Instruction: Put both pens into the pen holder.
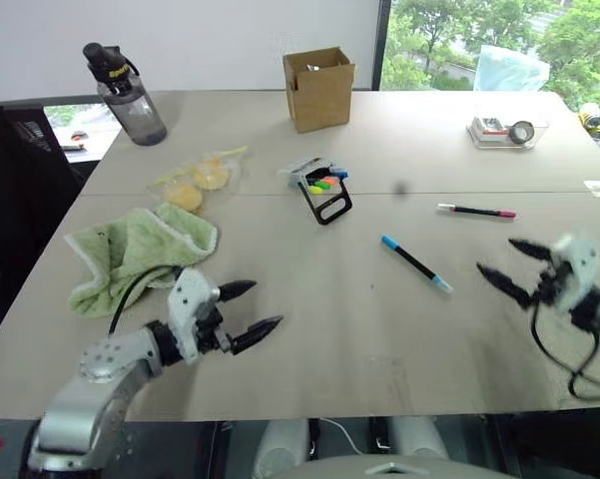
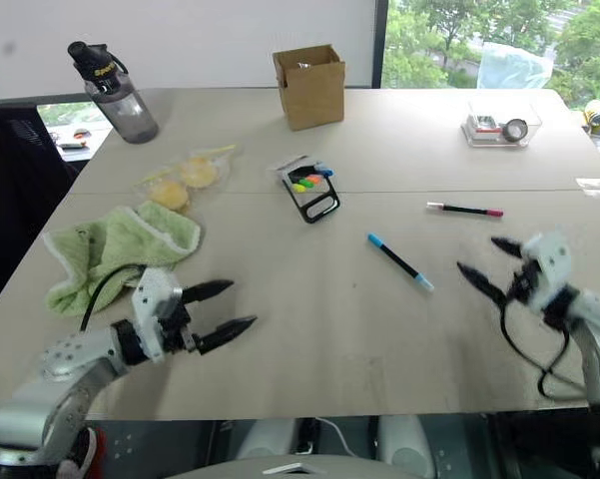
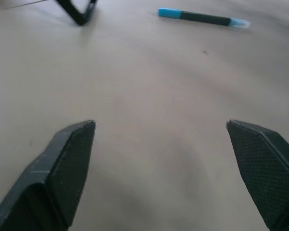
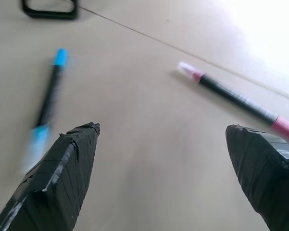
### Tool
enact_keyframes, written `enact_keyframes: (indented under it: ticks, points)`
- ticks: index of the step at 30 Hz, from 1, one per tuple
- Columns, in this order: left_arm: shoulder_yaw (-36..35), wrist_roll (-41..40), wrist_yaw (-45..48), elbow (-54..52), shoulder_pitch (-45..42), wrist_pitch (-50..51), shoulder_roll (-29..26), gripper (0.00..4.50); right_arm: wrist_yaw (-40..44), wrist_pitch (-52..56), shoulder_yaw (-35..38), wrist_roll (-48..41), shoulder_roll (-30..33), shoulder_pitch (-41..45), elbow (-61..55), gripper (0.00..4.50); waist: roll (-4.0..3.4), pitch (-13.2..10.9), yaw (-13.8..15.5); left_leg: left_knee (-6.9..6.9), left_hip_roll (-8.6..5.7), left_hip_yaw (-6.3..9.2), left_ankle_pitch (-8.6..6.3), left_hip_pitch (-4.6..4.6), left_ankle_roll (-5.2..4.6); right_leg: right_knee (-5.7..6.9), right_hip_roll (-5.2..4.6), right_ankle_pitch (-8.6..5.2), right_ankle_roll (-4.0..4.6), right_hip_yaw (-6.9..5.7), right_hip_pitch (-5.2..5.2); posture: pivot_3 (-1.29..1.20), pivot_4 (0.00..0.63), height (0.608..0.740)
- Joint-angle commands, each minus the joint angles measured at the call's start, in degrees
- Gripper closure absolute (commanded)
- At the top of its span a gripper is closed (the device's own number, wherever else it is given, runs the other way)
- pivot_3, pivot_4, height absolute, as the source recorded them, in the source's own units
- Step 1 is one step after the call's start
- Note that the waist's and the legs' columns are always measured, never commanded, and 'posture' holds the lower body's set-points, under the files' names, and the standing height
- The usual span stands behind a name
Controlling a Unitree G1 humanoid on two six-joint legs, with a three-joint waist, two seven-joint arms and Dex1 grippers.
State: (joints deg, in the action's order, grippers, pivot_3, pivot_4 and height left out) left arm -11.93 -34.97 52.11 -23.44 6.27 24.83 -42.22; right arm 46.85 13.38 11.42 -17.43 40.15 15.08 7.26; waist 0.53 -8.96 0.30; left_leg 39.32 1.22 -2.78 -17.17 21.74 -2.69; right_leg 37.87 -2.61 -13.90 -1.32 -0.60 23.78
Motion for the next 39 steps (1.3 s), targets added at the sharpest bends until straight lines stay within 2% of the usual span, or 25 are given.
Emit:
enact_keyframes:
  ticks: [1,2,5,7,12,16,20,24,28,31,35,39]
  points:
    - [-1.5,-5.0,2.7,-2.5,-5.2,3.8,-3.4,0.0,-2.9,4.3,-5.8,5.0,-1.1,14.3,7.7,0.02,-0.07,-0.1,-0.4,-0.02,0.0,0.03,0.0,0.07,0.0,-0.02,0.04,0.0,0.0,0.0,0.03,0.0,0.15,0.736]
    - [-1.6,-5.9,3.4,-3.0,-6.4,5.0,-4.5,0.0,-3.3,3.2,-7.7,7.2,-2.0,19.9,13.8,0.02,-0.07,-0.1,-0.5,-0.03,-0.01,0.02,0.0,0.06,0.0,-0.02,0.07,0.01,-0.01,0.0,0.03,0.0,0.15,0.736]
    - [-2.2,-8.2,3.9,-4.2,-8.5,7.5,-6.3,0.0,-3.0,-0.6,-11.3,11.5,-3.1,29.6,27.6,0.02,-0.01,-0.2,-0.7,-0.14,0.0,0.09,0.06,0.21,0.11,-0.18,0.16,0.11,-0.19,-0.06,0.08,0.0,0.15,0.736]
    - [-3.5,-9.7,3.4,-6.1,-9.0,9.4,-7.7,0.0,0.1,-1.8,-15.4,15.6,-3.0,36.0,39.0,0.02,0.01,-0.3,-0.8,-0.17,0.0,0.13,0.14,0.32,0.26,-0.33,0.14,0.06,-0.29,-0.14,0.1,0.0,0.15,0.736]
    - [-8.0,-13.0,1.5,-11.4,-6.4,13.6,-10.4,0.0,5.9,-5.6,-19.8,21.3,-1.7,44.9,55.9,0.02,-0.03,-0.3,-1.0,-0.14,-0.01,0.04,0.15,1.27,0.27,-0.66,0.0,0.09,-0.34,-0.17,0.81,0.0,0.15,0.736]
    - [-10.9,-14.4,-0.8,-14.5,-3.6,15.5,-10.7,0.0,10.6,-6.3,-21.3,23.8,-0.1,48.7,61.4,0.02,-0.04,-0.3,-1.0,-0.15,0.0,0.04,0.15,1.28,0.27,-0.78,-0.02,0.1,-0.35,-0.18,0.81,0.0,0.15,0.736]
    - [-11.1,-13.8,-2.5,-16.4,-1.5,15.6,-10.0,0.0,13.4,-2.2,-24.4,28.4,0.9,51.1,64.3,0.02,-0.06,-0.3,-1.2,-0.17,-0.01,0.04,0.15,1.2,0.28,-0.63,-0.04,0.11,-0.33,-0.17,0.8,0.0,0.15,0.736]
    - [-10.9,-14.9,-3.6,-16.7,-2.8,15.5,-9.9,0.0,16.1,3.3,-26.8,31.7,0.9,52.2,66.2,0.02,-0.05,-0.3,-1.0,-0.06,-0.06,0.06,0.16,1.0,0.31,-0.13,-0.09,0.1,-0.28,-0.16,0.8,0.0,0.15,0.736]
    - [-10.6,-16.6,-3.8,-16.6,-4.4,15.5,-9.8,0.0,18.2,4.5,-26.7,32.1,0.4,52.3,66.5,0.02,-0.05,-0.3,-0.9,0.01,-0.06,0.12,0.22,0.94,0.39,0.04,-0.07,0.16,-0.19,-0.18,0.78,0.0,0.15,0.736]
    - [-10.1,-17.5,-3.8,-16.7,-4.8,16.0,-9.9,0.0,17.1,5.6,-26.0,32.0,0.0,52.2,67.2,0.02,-0.04,-0.3,-1.0,0.02,-0.06,0.11,0.23,0.93,0.4,0.05,-0.06,0.17,-0.19,-0.17,0.78,0.0,0.15,0.736]
    - [-9.8,-18.0,-5.8,-16.5,-5.6,15.9,-9.0,0.0,15.8,7.1,-25.0,31.8,-0.4,52.5,67.8,1.14,0.04,-0.3,-1.1,0.02,-0.06,0.09,0.23,0.94,0.4,0.0,-0.06,0.17,-0.2,-0.17,0.76,0.0,0.15,0.736]
    - [-9.7,-18.9,-6.4,-16.6,-6.0,16.0,-8.3,0.0,16.1,7.0,-25.2,32.5,-0.3,52.2,67.8,3.06,0.08,-0.2,-1.0,0.15,-0.1,0.1,0.22,0.75,0.38,0.0,-0.1,0.18,-0.19,-0.16,0.5,0.0,0.15,0.736]
